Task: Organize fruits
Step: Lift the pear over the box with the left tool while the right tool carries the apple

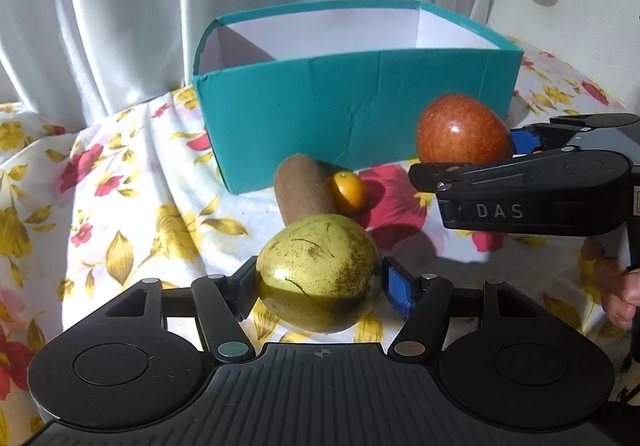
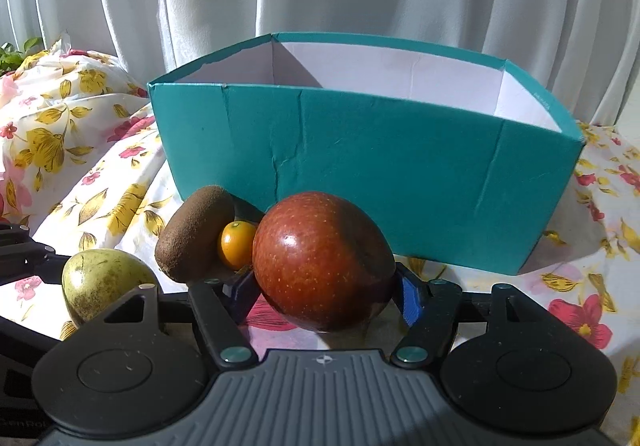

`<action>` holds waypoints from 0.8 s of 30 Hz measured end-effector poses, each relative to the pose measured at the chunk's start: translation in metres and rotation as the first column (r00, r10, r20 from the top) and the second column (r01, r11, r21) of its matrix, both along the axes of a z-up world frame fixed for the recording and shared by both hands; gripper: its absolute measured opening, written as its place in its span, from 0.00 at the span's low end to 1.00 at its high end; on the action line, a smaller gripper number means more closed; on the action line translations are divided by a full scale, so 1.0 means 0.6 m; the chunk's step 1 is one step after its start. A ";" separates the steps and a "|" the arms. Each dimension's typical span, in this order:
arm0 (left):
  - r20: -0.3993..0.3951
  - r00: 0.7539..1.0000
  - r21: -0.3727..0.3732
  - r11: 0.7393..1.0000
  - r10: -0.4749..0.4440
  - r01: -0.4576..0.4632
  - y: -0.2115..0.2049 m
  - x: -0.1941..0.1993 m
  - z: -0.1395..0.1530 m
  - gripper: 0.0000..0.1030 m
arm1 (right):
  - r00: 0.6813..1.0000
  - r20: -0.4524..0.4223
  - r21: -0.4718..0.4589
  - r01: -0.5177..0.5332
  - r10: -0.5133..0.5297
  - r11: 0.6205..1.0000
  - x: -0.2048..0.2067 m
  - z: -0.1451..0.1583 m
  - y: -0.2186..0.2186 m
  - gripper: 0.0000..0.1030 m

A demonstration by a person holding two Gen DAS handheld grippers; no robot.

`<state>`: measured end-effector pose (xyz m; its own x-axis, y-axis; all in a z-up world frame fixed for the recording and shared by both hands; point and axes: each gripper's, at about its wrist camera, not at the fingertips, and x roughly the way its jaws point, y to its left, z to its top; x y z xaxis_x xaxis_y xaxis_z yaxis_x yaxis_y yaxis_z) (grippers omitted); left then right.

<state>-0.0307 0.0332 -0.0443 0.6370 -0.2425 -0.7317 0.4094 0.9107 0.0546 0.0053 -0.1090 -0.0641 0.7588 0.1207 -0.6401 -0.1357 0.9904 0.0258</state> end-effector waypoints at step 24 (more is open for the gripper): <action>0.149 0.956 -0.062 0.968 0.251 -0.244 -0.070 0.179 0.215 0.67 | 0.926 0.313 0.091 0.192 -0.211 0.977 0.049 0.200 -0.103 0.67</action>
